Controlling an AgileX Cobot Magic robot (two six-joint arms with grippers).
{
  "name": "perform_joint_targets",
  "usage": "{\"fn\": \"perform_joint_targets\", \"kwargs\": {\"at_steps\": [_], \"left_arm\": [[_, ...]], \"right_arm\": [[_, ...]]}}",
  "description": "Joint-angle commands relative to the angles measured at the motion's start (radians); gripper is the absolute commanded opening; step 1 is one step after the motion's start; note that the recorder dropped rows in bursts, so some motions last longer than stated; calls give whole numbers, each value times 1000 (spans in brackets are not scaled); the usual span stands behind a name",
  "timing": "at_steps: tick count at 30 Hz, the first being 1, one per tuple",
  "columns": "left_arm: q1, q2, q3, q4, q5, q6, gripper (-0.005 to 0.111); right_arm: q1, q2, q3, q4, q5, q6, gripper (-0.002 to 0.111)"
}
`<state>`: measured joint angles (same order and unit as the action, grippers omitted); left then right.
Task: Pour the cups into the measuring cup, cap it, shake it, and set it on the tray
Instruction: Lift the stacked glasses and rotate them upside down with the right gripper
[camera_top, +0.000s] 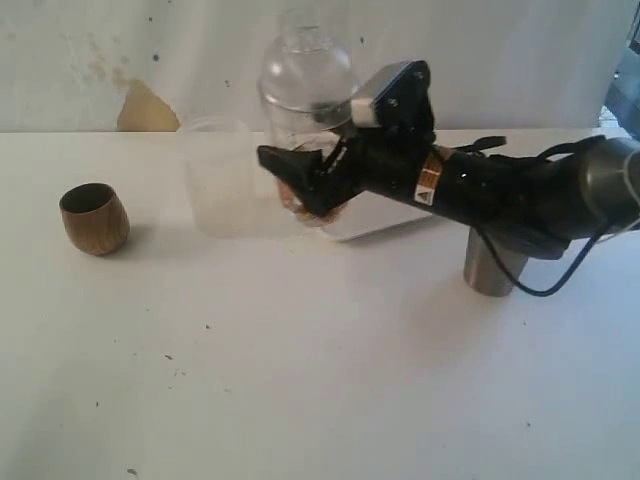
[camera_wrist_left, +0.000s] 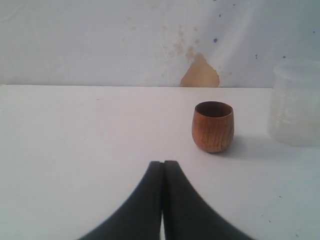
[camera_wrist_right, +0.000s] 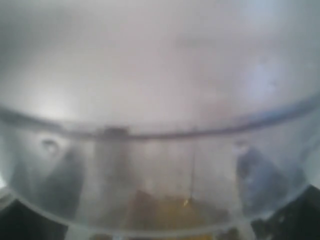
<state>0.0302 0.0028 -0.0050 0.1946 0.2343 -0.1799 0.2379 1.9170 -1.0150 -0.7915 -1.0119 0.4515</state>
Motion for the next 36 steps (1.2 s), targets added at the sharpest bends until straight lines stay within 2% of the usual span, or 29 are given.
{"fn": "perform_joint_targets", "kwargs": {"at_steps": [1,3,5,8,11,13,15,17,19,23,26,28,31,34,36], "left_arm": [[-2,-3,5,0,-1,1,0],[-2,-3,5,0,-1,1,0],[-2,-3,5,0,-1,1,0],[-2,-3,5,0,-1,1,0],[-2,-3,5,0,-1,1,0],[-2,-3,5,0,-1,1,0],[-2,-3,5,0,-1,1,0],[-2,-3,5,0,-1,1,0],[-2,-3,5,0,-1,1,0],[-2,-3,5,0,-1,1,0],[-2,-3,5,0,-1,1,0],[-2,-3,5,0,-1,1,0],[-2,-3,5,0,-1,1,0],[-2,-3,5,0,-1,1,0],[-2,-3,5,0,-1,1,0]], "right_arm": [[-36,-3,-8,-145,-53,69,0],[10,-1,-8,-216,-77,118,0],[64,-1,-8,-199,-78,118,0],[100,-1,-11,-84,-66,43,0],[66,1,-11,67,37,2,0],[27,3,-8,16,48,-25,0],[20,1,-8,-114,36,39,0],[56,-1,-8,-224,8,122,0],[112,-1,-7,-228,-3,126,0],[159,-1,-10,-47,7,15,0],[122,1,-10,121,76,-56,0],[75,5,-8,101,49,-46,0],[52,3,-7,-86,-14,35,0],[115,0,-7,-169,-24,107,0],[176,4,-10,-128,-20,34,0]]}}
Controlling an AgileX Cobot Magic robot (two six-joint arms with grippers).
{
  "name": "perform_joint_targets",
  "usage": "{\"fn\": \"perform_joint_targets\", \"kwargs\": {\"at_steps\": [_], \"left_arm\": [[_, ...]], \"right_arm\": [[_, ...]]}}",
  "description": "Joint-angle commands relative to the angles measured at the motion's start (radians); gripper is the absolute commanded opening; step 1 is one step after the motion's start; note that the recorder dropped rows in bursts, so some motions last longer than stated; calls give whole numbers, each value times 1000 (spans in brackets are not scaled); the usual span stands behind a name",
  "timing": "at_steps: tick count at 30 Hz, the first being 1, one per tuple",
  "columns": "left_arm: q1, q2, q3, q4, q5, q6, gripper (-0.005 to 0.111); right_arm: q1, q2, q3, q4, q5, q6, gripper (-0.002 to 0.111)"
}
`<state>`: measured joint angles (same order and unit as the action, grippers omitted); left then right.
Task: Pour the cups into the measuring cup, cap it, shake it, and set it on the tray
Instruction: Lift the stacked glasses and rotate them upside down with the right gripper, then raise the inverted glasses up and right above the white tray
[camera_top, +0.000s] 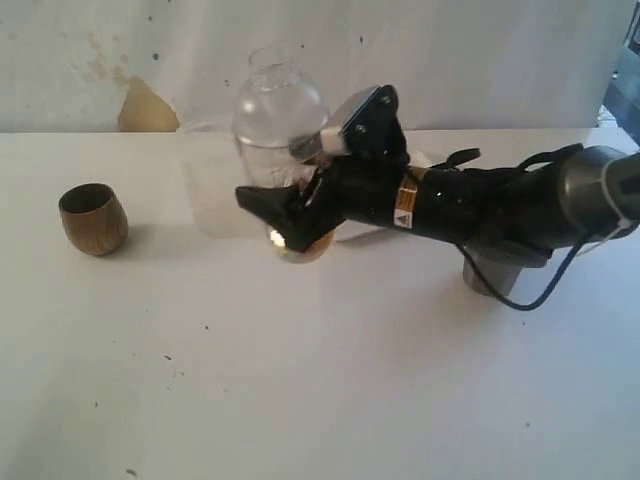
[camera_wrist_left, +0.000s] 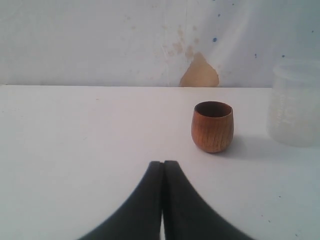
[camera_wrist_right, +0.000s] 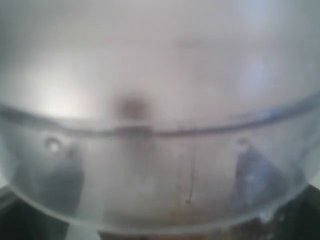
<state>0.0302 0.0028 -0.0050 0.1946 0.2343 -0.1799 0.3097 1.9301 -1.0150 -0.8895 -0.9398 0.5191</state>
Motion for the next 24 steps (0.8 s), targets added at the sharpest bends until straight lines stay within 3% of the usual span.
{"fn": "perform_joint_targets", "kwargs": {"at_steps": [1,6,10,13,18,21,24], "left_arm": [[-2,-3,5,0,-1,1,0],[-2,-3,5,0,-1,1,0],[-2,-3,5,0,-1,1,0],[-2,-3,5,0,-1,1,0],[-2,-3,5,0,-1,1,0],[-2,-3,5,0,-1,1,0],[-2,-3,5,0,-1,1,0]], "right_arm": [[121,-8,-13,4,-92,-71,0],[95,-1,-25,246,-40,-96,0],[34,-1,-12,84,-6,-70,0],[60,-1,5,-41,-79,24,0],[135,-1,-31,106,-32,-90,0],[88,-1,-42,215,28,-123,0],[34,-1,-42,100,16,-44,0]]}}
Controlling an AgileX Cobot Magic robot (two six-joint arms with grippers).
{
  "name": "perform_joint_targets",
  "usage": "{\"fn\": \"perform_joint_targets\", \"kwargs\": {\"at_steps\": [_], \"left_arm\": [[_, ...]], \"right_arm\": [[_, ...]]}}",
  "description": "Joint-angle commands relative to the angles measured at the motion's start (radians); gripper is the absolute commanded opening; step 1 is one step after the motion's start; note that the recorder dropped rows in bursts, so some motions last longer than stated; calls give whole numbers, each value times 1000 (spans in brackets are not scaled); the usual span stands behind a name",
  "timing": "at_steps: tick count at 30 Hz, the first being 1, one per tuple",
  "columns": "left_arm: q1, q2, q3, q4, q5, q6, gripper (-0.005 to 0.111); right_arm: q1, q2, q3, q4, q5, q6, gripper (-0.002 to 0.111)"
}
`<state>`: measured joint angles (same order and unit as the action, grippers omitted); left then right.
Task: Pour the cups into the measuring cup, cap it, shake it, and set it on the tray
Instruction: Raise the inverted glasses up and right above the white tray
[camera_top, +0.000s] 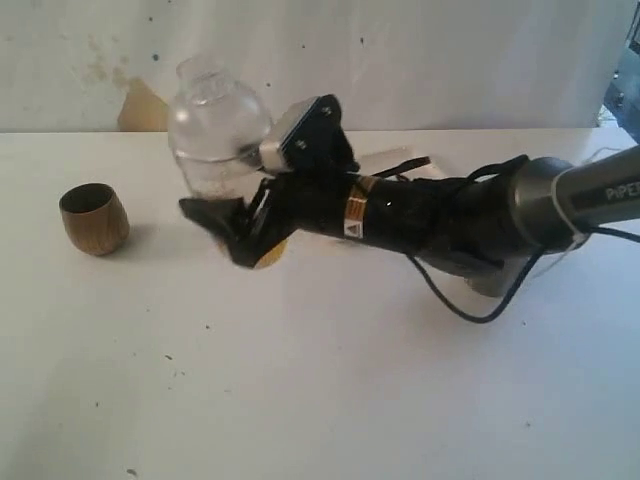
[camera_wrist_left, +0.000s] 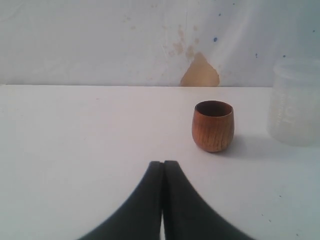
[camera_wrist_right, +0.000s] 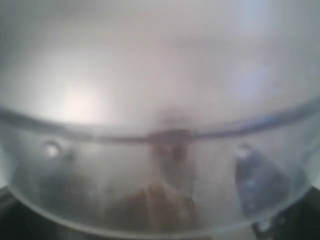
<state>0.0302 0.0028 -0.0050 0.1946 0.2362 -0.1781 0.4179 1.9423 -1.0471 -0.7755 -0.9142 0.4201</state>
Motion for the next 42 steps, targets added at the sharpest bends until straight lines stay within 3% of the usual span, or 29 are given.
{"fn": "perform_joint_targets", "kwargs": {"at_steps": [1,3,5,10,12,19,29,42], "left_arm": [[-2,-3,5,0,-3,-1,0],[-2,-3,5,0,-3,-1,0],[-2,-3,5,0,-3,-1,0],[-2,-3,5,0,-3,-1,0],[-2,-3,5,0,-3,-1,0],[-2,-3,5,0,-3,-1,0],[-2,-3,5,0,-3,-1,0],[-2,-3,5,0,-3,-1,0]], "right_arm": [[-79,-14,-10,-93,-27,125,0],[-57,-14,-10,-219,-49,192,0],[-11,-14,-10,-229,-26,130,0],[-23,-14,-15,55,-5,-12,0],[-42,-14,-33,71,18,-60,0],[-60,-9,-174,65,339,-165,0],[-120,75,-321,67,456,-229,0],[-129,169,-547,67,743,-613,0]]}}
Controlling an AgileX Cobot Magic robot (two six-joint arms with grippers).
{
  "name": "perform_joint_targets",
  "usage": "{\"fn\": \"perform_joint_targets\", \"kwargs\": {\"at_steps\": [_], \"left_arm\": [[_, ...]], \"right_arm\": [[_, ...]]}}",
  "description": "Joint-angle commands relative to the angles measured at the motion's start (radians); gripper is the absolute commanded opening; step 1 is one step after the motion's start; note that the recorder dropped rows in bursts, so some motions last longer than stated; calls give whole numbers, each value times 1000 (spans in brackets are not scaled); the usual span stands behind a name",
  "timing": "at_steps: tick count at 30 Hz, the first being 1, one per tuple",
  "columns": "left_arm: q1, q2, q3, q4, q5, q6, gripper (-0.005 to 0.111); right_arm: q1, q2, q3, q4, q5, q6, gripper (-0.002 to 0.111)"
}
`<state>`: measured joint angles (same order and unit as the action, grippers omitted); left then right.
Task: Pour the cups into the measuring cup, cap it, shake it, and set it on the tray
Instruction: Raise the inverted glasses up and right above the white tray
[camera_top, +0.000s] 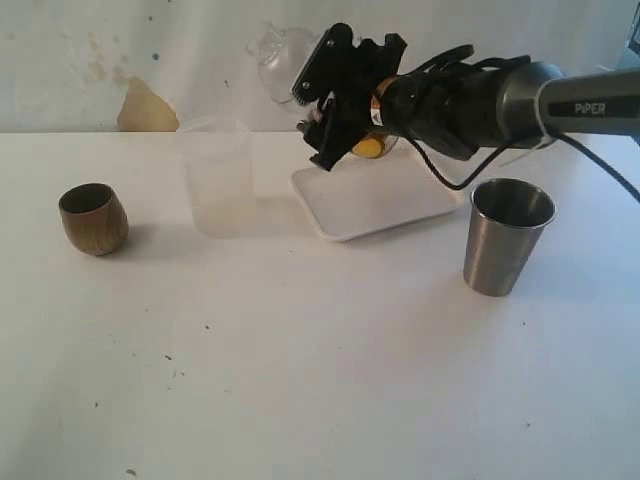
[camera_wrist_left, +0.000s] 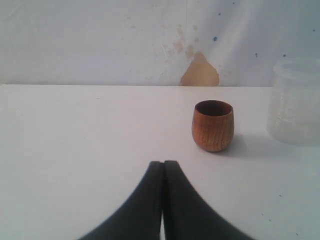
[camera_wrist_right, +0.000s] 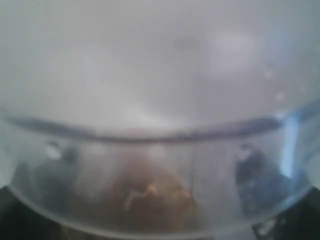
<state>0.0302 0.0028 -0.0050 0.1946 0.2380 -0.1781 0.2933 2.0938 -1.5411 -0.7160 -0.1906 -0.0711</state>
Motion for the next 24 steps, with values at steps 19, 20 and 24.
{"fn": "perform_joint_targets", "kwargs": {"at_steps": [19,20,24], "left_arm": [[-2,-3,5,0,-5,-1,0],[-2,-3,5,0,-5,-1,0],[-2,-3,5,0,-5,-1,0]], "right_arm": [[5,179,-345,3,182,-385,0],[9,182,-345,3,182,-418,0],[14,186,-345,3,191,-473,0]]}}
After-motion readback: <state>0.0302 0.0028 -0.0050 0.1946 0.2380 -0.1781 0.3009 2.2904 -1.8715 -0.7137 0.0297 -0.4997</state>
